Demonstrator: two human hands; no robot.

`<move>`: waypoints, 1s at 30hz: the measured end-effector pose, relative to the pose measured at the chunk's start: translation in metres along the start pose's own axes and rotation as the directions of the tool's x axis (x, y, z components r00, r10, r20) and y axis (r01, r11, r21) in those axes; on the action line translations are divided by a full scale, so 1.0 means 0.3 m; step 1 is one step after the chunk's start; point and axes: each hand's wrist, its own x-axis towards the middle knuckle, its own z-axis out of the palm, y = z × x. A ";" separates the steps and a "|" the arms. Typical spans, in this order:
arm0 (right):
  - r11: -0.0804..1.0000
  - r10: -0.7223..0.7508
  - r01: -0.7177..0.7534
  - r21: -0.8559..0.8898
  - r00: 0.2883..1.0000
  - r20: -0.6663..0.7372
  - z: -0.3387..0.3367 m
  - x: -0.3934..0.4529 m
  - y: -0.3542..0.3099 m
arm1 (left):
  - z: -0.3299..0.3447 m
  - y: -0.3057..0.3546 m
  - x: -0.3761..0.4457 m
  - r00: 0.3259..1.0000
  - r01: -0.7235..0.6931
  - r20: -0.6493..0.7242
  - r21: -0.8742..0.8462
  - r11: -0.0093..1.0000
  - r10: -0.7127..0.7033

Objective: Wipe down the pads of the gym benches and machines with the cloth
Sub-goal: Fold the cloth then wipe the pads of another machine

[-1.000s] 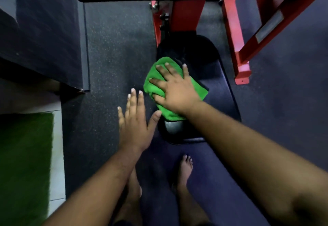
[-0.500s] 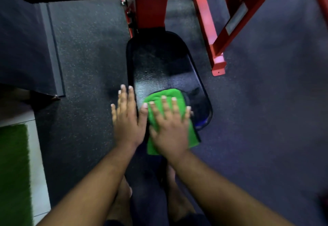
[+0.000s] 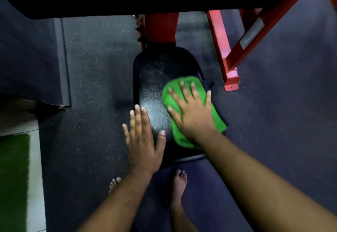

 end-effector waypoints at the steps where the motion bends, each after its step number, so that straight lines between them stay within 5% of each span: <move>1: 1.000 0.029 -0.029 0.010 1.000 0.000 -0.012 0.126 0.004 | -0.001 0.002 -0.002 1.000 -0.009 -0.016 0.017 1.000 0.010; 6: 0.989 0.115 -0.118 0.085 0.993 0.039 -0.069 0.477 -0.008 | 0.001 0.003 0.002 0.999 -0.026 -0.025 0.077 0.997 0.028; 10: 0.998 0.035 -0.033 0.050 0.998 -0.043 -0.029 0.148 0.010 | -0.008 0.009 0.007 1.000 -0.001 0.015 0.076 0.997 0.000; 15: 1.000 0.012 -0.012 0.011 0.998 0.056 0.017 -0.266 -0.014 | -0.010 0.002 0.007 1.000 -0.004 0.023 0.029 1.000 0.004; 24: 0.988 0.140 -0.141 0.055 0.990 0.019 -0.053 0.451 -0.113 | 0.001 -0.006 0.003 0.999 -0.035 -0.017 -0.050 0.998 0.034; 30: 0.999 0.024 -0.024 0.033 1.000 -0.005 -0.001 -0.019 -0.136 | -0.043 -0.009 0.010 0.993 0.069 0.101 -0.169 0.983 -0.052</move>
